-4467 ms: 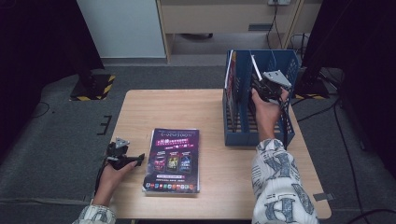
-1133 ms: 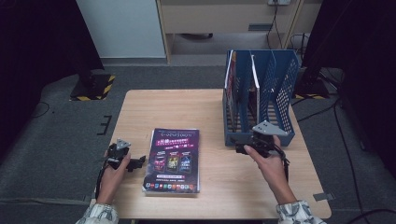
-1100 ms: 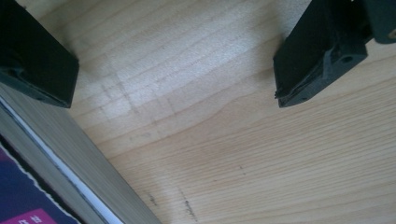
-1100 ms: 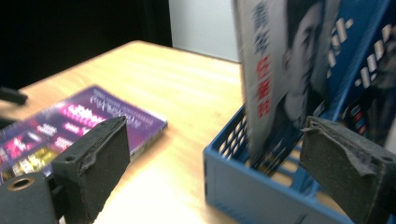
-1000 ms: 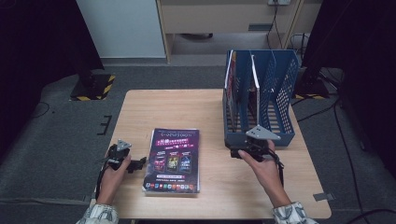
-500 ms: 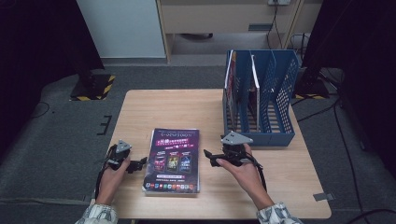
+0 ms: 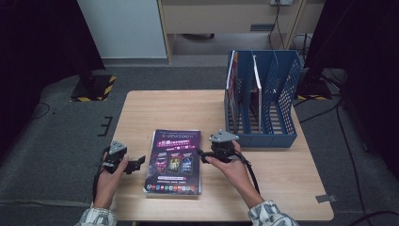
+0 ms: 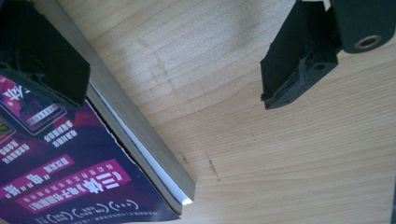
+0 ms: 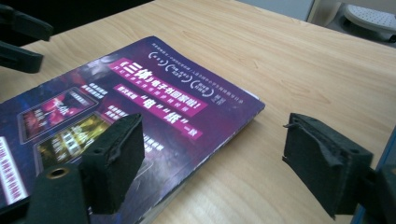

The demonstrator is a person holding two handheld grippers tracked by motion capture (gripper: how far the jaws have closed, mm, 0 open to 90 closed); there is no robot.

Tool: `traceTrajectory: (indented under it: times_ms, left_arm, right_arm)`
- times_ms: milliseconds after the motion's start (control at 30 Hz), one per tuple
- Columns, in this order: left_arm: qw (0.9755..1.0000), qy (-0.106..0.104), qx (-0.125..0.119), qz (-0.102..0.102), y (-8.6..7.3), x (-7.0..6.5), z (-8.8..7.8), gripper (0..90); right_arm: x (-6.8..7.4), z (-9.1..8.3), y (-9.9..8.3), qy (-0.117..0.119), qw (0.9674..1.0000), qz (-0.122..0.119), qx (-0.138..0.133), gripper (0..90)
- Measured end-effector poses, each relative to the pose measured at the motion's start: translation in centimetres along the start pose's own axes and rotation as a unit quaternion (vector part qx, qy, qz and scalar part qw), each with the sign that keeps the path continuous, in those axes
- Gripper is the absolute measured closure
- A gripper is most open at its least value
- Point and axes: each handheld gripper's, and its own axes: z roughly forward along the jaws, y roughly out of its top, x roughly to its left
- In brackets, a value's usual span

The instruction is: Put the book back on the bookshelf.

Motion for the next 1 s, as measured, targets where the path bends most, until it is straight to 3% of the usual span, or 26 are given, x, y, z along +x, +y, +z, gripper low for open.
traceTrajectory:
  times_ms: [167,233,300,400,467,600,733,867,1000]
  left_arm:
    - [0.9999,-0.012,-0.001,-0.007,0.5,-0.7,0.3,9.0]
    - [0.9998,-0.017,-0.005,0.001,0.7,-0.9,0.1,10.9]
    - [0.9996,-0.026,-0.009,0.006,0.8,-1.2,-0.1,14.9]
    - [0.9987,-0.040,-0.014,0.028,1.0,-1.8,-0.3,23.0]
    - [0.9983,-0.046,-0.021,0.030,1.0,-2.1,-0.5,26.1]
    - [0.9968,-0.068,-0.030,0.028,1.1,-2.8,-0.5,35.6]
    - [0.9965,-0.066,-0.023,0.045,1.3,-3.5,-0.2,42.5]
    - [0.9973,-0.055,-0.019,0.045,1.2,-3.7,0.1,45.9]
    - [0.9969,-0.070,-0.016,0.032,1.0,-3.4,0.4,46.8]
  right_arm:
    - [0.1,0.9,1.2,0.009,1.0000,0.004,0.000,23.2]
    - [0.4,1.1,1.2,0.014,0.9999,0.007,0.001,24.9]
    - [0.8,1.5,1.0,0.017,0.9998,-0.003,0.012,26.5]
    - [1.1,2.1,0.7,0.030,0.9992,0.014,0.021,26.9]
    - [1.5,2.5,0.8,0.040,0.9988,0.021,0.019,26.3]
    - [2.5,2.5,0.9,0.050,0.9984,0.003,0.024,24.1]
    - [2.4,1.7,0.6,0.052,0.9985,0.009,0.013,21.6]
    - [1.8,1.5,-0.2,0.047,0.9983,0.030,0.017,18.7]
    - [1.6,1.6,-0.7,0.047,0.9982,0.022,0.030,18.4]
